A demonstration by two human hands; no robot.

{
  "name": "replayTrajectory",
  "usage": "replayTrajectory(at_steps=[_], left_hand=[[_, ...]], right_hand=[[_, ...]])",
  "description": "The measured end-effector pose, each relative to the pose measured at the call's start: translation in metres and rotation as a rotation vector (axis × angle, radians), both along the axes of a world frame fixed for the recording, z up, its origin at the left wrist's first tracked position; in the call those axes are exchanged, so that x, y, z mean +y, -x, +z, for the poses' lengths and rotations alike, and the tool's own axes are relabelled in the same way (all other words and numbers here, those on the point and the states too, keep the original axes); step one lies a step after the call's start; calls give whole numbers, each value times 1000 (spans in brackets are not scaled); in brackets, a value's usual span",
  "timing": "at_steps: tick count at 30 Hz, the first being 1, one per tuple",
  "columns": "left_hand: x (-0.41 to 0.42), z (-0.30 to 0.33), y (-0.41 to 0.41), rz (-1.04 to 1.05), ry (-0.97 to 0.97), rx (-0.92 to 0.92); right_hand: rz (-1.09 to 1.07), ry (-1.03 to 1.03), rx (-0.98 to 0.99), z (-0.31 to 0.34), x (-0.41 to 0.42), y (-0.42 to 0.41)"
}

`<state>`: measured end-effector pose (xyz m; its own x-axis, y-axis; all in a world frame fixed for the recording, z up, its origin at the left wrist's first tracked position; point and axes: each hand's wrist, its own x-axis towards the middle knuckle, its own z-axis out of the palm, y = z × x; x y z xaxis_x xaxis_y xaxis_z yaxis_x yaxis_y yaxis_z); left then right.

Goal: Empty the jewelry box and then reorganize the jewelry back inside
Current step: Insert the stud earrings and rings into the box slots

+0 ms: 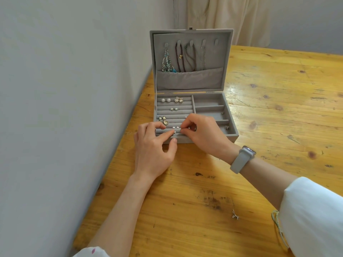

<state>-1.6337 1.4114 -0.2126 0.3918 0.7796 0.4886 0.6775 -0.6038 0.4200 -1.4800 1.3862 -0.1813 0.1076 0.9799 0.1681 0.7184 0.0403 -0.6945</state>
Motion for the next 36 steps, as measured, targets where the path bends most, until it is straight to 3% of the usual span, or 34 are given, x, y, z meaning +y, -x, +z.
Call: replayTrajectory(at_steps=[7, 22, 36], left_hand=[[-2, 2, 0, 21, -11, 21], [-2, 2, -1, 11, 2, 50], [-2, 0, 0, 6, -22, 84]], right_hand=[[73, -17, -164, -2, 7, 1], [46, -37, -153, -5, -9, -8], [163, -39, -402, -8, -14, -8]])
